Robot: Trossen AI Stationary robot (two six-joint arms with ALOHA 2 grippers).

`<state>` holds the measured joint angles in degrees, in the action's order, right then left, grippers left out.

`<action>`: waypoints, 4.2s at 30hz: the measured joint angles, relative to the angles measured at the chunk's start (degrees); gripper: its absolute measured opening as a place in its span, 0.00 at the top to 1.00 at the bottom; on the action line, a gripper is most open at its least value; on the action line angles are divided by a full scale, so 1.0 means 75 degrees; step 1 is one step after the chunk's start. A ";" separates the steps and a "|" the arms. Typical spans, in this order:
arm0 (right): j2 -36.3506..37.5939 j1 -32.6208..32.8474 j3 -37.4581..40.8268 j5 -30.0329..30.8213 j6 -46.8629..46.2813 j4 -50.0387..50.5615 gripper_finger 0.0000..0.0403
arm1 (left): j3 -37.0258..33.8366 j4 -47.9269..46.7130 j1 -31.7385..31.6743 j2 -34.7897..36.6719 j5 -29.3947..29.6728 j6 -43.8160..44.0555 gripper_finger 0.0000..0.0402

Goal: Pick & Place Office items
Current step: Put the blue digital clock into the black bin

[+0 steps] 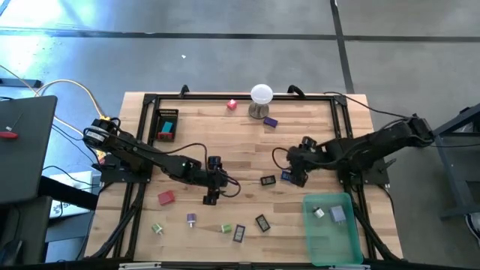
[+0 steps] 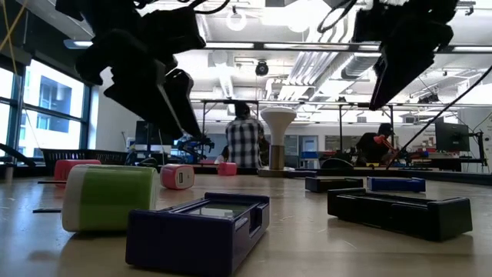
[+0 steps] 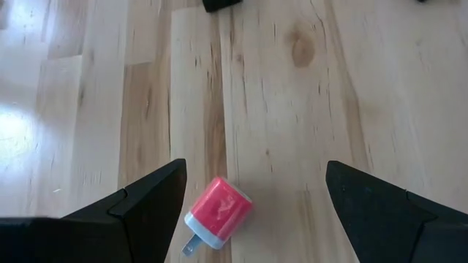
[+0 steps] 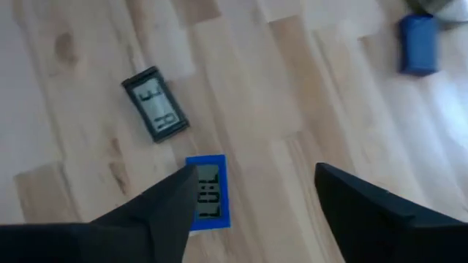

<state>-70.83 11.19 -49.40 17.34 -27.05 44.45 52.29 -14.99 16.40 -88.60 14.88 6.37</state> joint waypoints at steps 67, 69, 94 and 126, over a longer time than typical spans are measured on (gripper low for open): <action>-0.2413 -0.0235 0.1561 -0.1679 0.0213 -0.2308 0.68 | 0.0000 0.0179 -0.1116 0.0000 -0.0509 0.0207 0.21; -0.2344 -0.0235 0.1577 -0.1582 0.0230 -0.2276 0.68 | 0.0000 0.0179 -0.1116 0.0000 -0.0509 0.0213 0.21; -0.1591 0.0272 0.0759 -0.0888 0.2335 -0.5385 0.68 | 0.0009 0.3075 -0.0652 -0.0431 0.0086 -0.5497 0.21; -0.1577 0.0275 0.0736 -0.1774 0.2413 -0.5959 0.68 | 0.0003 0.6863 -0.0181 -0.1792 0.0517 -1.0461 0.39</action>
<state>-82.65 13.26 -43.88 4.03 -8.95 -0.24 52.31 36.48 15.05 -102.04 18.76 -72.09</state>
